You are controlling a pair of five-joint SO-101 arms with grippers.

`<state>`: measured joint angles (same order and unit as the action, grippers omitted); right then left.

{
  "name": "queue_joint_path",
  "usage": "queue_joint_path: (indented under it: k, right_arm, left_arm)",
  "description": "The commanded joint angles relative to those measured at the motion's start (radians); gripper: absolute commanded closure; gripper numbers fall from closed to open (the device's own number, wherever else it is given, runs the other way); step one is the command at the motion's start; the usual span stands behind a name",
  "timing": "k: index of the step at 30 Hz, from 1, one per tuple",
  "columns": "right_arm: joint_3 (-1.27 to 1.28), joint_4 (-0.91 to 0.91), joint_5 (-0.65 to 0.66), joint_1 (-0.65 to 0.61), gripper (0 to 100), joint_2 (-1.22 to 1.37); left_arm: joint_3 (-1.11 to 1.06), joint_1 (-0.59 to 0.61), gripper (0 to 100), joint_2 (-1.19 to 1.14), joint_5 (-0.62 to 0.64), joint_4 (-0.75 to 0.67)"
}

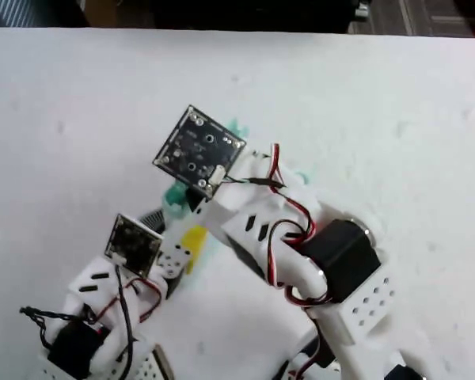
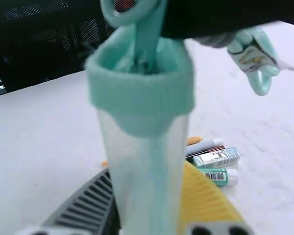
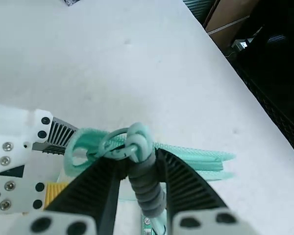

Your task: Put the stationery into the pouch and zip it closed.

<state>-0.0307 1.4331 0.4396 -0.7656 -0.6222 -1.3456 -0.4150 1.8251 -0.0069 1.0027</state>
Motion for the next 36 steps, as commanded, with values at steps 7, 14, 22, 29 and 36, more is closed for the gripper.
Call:
queue_joint_path:
  k: [7, 14, 22, 29, 36]
  right_arm:
    - [-0.002, -0.094, -0.008, 0.059, 98.1, 0.002]
    - [-0.002, -0.151, -0.008, 0.159, 98.1, 0.002]
    - [0.0, -0.151, 0.006, 0.162, 98.1, 0.002]
    - [0.0, -0.145, 0.064, 0.225, 98.1, 0.001]
    - [0.075, -0.171, 0.071, 0.311, 98.1, 0.001]
  left_arm:
    - [0.025, 0.001, 92, 0.004, -0.011, 0.005]
    - [0.026, 0.001, 98, 0.004, -0.092, 0.003]
    - [0.023, 0.001, 98, 0.004, -0.095, 0.003]
    - [0.021, 0.001, 98, 0.004, -0.094, 0.003]
    - [0.021, 0.001, 98, 0.004, -0.094, 0.003]
